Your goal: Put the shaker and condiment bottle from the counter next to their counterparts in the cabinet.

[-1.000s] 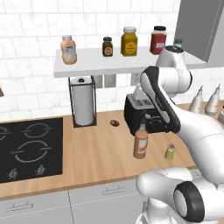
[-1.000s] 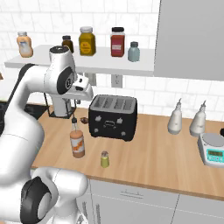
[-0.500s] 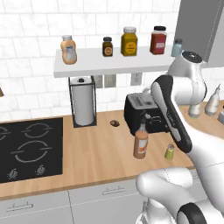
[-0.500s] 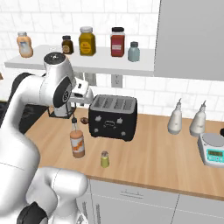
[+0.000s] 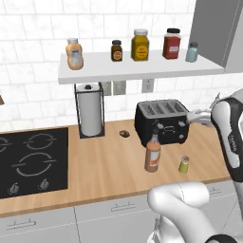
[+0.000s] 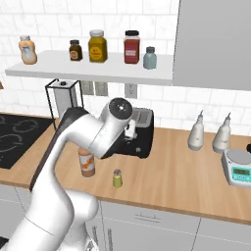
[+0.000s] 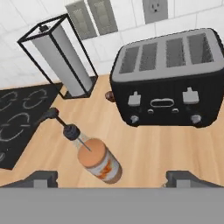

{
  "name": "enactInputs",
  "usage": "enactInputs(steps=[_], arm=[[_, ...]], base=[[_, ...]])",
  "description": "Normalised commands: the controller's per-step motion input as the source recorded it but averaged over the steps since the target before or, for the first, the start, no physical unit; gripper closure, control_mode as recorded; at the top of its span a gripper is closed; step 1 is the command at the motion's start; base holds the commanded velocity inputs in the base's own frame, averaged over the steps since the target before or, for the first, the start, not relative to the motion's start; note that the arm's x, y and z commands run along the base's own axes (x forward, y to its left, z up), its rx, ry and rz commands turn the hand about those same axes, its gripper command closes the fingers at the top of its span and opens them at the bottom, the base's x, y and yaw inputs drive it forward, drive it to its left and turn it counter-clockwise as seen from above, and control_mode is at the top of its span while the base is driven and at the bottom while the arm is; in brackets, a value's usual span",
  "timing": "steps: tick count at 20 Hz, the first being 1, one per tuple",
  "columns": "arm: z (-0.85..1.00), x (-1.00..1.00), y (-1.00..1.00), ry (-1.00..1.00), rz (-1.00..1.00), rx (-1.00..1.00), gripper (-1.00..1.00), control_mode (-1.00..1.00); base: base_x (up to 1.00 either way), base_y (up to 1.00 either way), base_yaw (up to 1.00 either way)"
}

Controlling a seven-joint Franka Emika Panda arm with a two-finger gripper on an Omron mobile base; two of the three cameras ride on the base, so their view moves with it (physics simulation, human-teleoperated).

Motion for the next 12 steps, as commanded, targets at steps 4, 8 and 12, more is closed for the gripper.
enactInputs(steps=[4, 8, 12], arm=[[-0.36, -0.17, -1.00, -0.14, 0.33, 0.23, -1.00, -1.00], [-0.39, -0.13, -0.58, -0.08, 0.18, 0.11, -1.00, -1.00], [-0.35, 0.02, -0.53, -0.06, 0.18, 0.04, -1.00, -1.00]], base=[[0.00, 0.00, 0.00], [0.00, 0.00, 0.00], [0.00, 0.00, 0.00]])
